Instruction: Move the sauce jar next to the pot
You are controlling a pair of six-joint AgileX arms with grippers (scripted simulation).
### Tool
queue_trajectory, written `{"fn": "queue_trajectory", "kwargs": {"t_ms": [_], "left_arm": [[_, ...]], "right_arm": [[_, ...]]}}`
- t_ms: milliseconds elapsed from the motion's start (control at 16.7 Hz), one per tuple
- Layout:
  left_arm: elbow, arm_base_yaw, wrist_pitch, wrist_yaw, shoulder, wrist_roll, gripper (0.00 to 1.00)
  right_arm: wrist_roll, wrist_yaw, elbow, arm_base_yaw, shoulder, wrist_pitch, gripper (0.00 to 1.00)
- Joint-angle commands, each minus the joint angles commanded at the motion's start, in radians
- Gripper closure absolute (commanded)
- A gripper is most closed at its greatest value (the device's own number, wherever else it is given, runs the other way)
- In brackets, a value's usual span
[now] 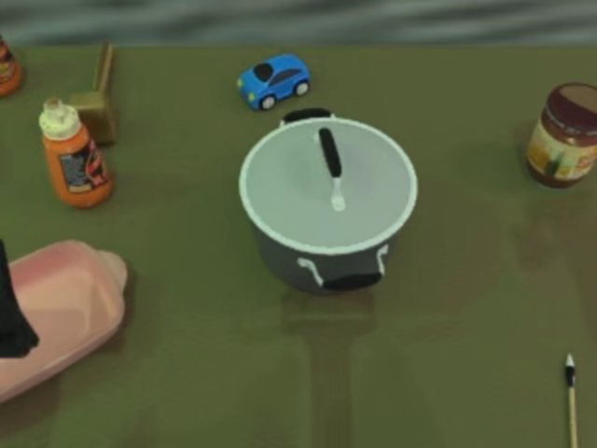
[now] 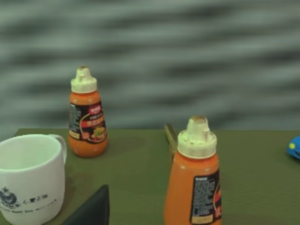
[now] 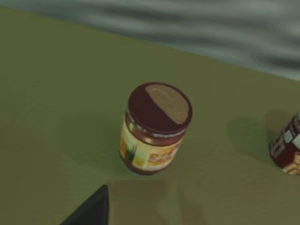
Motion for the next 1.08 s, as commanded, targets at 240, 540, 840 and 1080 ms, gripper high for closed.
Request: {"fn": "queue_trajectory", "kwargs": {"t_ms": [240, 540, 840, 1080], "left_arm": [[0.0, 0.0, 0.0, 0.0, 0.0, 0.0, 0.0], [0.0, 0.0, 0.0, 0.0, 0.0, 0.0, 0.0], [0.0, 0.0, 0.0, 0.0, 0.0, 0.0, 0.0], [0.0, 0.0, 0.0, 0.0, 0.0, 0.0, 0.0]], "right_arm": [[-0.114, -0.003, 0.417, -0.006, 0.395, -0.235, 0.0], [-0.265, -0.01, 0.95, -0.009, 0.901, -0.528, 0.0], [-0.404, -0.02, 1.43, -0.008, 1.363, -0.792, 0.0], [-0.492, -0.028, 1.719, -0.006, 1.653, -0.958, 0.0]]}}
